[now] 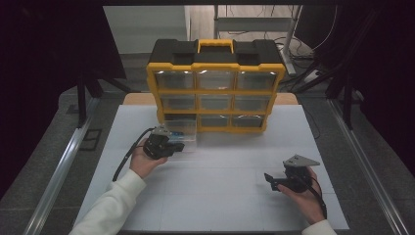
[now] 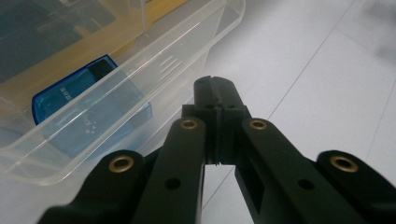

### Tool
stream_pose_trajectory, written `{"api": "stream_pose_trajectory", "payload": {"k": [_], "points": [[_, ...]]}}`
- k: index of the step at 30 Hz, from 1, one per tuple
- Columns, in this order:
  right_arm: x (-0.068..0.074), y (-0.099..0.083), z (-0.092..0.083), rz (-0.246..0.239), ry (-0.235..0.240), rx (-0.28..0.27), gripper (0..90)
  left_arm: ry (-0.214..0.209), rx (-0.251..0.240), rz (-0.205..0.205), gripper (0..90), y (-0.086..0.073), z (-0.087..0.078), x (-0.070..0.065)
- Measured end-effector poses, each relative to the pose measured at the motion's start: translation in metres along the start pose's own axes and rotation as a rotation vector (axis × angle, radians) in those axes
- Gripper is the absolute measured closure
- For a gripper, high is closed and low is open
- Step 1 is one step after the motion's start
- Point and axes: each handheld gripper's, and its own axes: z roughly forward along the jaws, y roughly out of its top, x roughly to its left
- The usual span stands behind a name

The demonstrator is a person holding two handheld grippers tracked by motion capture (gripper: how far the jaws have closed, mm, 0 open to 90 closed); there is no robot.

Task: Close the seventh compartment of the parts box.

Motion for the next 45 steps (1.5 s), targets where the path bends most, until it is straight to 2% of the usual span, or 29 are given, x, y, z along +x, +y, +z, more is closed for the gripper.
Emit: {"api": "stream_pose_trajectory", "payload": {"k": [5,27,45], "points": [[0.0,0.0,0.0,0.0,0.0,0.0,13.9,0.026,0.001,-0.002,90.0,-0.001,0.001,0.002],[0.0,0.0,0.001,0.002,-0.002,0.004,14.0,0.082,-0.014,-0.019,90.0,-0.003,0.005,0.009],[0.0,0.0,0.001,0.002,-0.002,0.006,14.0,0.088,-0.028,-0.04,90.0,-0.001,0.012,0.016]]}}
